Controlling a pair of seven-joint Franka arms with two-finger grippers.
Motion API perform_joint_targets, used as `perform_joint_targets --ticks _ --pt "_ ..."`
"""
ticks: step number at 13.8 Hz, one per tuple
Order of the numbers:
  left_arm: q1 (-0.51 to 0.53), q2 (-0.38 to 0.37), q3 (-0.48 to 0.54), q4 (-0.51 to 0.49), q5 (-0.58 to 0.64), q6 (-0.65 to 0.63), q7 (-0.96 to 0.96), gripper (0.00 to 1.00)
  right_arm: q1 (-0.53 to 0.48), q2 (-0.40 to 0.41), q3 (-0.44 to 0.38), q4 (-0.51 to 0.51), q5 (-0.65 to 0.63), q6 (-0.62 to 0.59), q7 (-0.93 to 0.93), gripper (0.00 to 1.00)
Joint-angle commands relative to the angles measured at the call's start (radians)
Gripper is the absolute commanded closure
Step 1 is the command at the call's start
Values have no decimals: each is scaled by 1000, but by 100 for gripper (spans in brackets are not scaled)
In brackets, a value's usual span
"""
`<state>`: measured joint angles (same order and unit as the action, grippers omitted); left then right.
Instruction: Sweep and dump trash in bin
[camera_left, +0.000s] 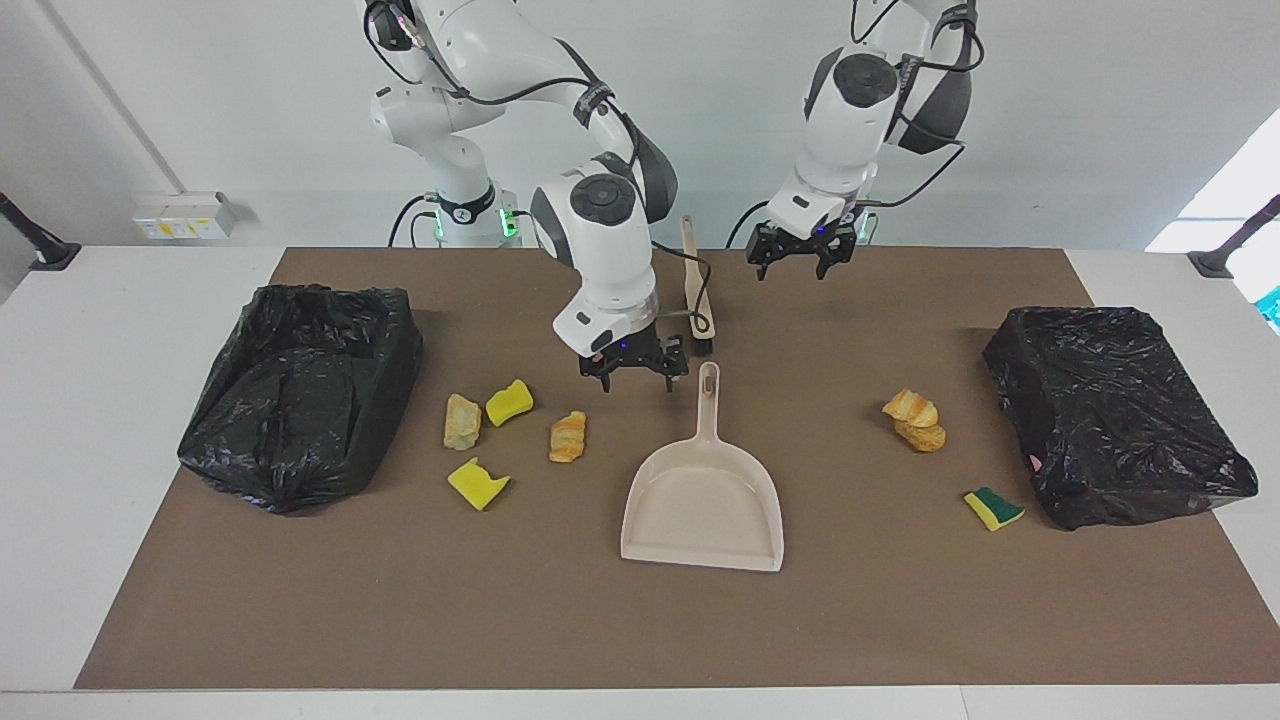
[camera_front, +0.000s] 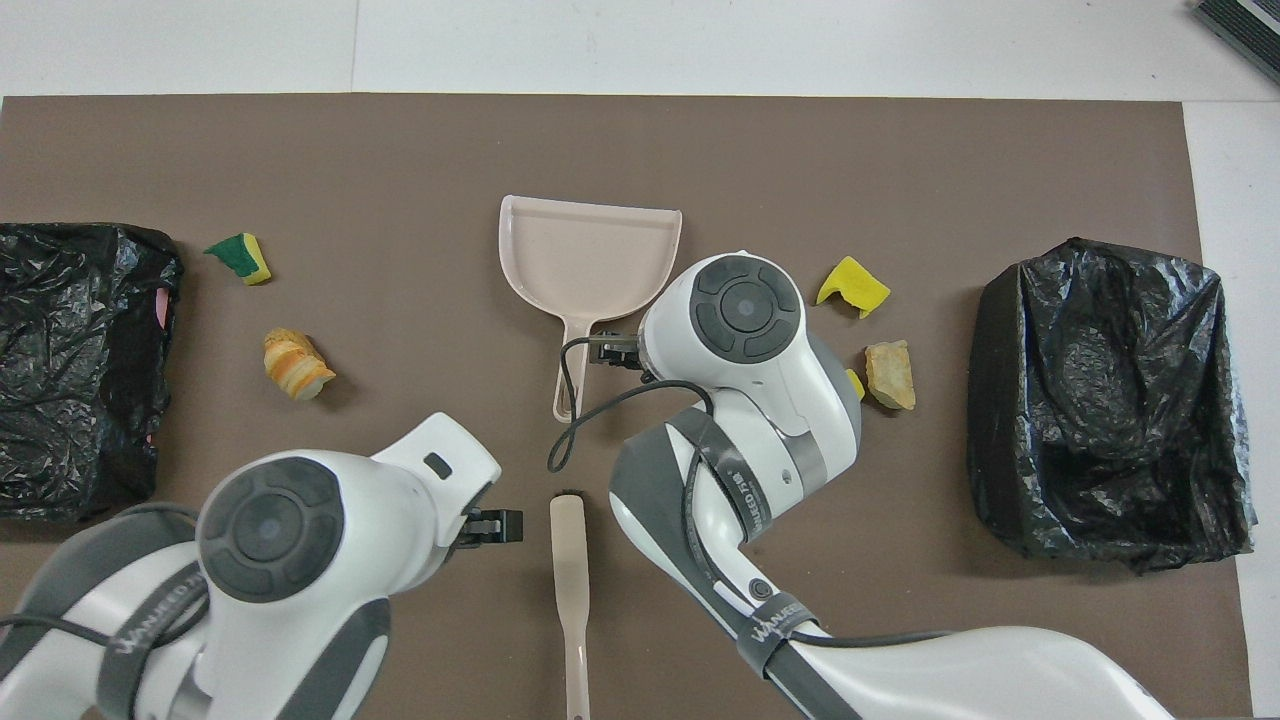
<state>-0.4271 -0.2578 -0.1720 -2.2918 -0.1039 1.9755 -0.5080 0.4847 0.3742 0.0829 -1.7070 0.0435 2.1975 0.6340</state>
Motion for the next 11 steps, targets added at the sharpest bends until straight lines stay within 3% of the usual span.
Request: perform_joint_targets --ticks 1,3,7,11 --pt "-149 -15 17 -130 0 109 -102 0 -1 22 0 21 -14 24 26 0" --pt "-246 -29 17 -199 0 167 -170 0 -1 23 0 21 -16 30 26 0" --pt "-410 -11 17 -242 -5 250 -323 0 -1 31 0 20 -16 41 26 0" --pt "-440 -3 17 -282 -5 261 -330 0 -1 31 0 20 -16 41 26 0"
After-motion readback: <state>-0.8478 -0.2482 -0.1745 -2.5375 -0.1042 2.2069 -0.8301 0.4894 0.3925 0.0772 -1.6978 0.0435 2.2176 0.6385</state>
